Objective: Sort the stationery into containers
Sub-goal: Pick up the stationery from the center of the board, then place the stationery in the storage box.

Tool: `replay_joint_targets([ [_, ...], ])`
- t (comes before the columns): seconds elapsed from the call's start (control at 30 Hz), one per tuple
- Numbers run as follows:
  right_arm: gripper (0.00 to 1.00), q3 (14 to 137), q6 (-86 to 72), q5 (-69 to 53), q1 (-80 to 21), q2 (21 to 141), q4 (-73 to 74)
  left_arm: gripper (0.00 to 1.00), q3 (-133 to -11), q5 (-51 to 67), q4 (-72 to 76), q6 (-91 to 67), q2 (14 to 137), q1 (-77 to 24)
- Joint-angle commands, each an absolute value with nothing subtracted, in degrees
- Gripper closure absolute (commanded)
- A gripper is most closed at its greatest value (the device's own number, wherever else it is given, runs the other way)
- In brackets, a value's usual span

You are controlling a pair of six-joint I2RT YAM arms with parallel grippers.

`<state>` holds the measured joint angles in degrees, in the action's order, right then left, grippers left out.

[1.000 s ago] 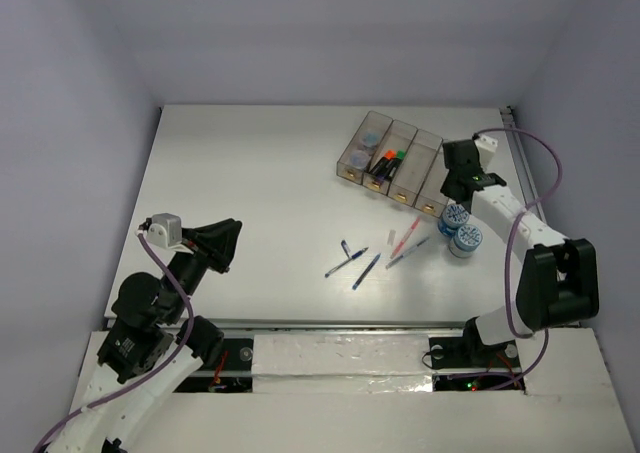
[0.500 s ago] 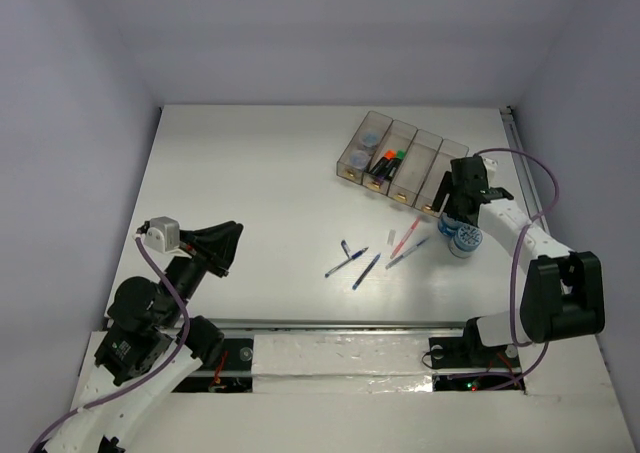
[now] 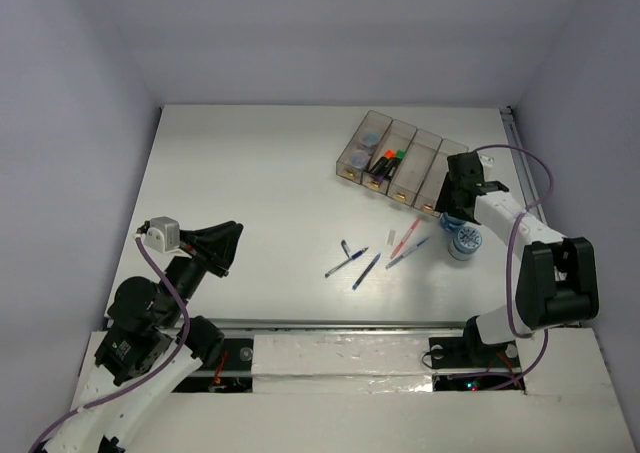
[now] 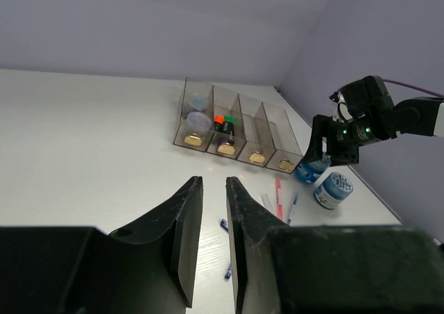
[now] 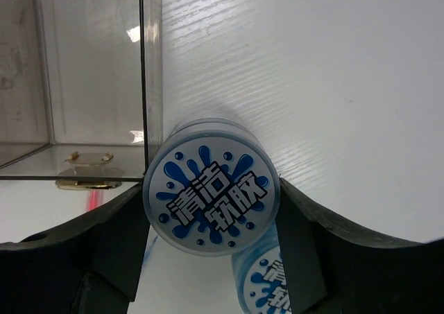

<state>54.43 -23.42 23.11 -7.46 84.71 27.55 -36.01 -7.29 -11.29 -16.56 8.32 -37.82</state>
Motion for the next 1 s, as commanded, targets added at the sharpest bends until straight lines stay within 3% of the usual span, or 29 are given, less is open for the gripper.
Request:
replay_joint_targets([
  [0.0,0.54,59.93,-21.71,26.98,-7.21,79.72,28.38,0.83,-36.56,-6.77,-8.35,-16.08,8.0,-38.14],
  [0.27,0.59,66.44,-18.55,19.37,-7.21,75.14,28.23,0.82,-36.56,-6.94,-8.44,-16.17,8.26,-38.14],
  [0.63,0.58,85.24,-17.93,10.64,-7.21,98.59,21.27,0.82,-36.56,-7.47,-8.88,-16.17,8.7,-37.62],
  [0.97,0.58,92.98,-18.72,6.5,-7.21,108.09,20.83,0.82,-36.56,-7.56,-8.79,-16.08,9.32,-36.56],
])
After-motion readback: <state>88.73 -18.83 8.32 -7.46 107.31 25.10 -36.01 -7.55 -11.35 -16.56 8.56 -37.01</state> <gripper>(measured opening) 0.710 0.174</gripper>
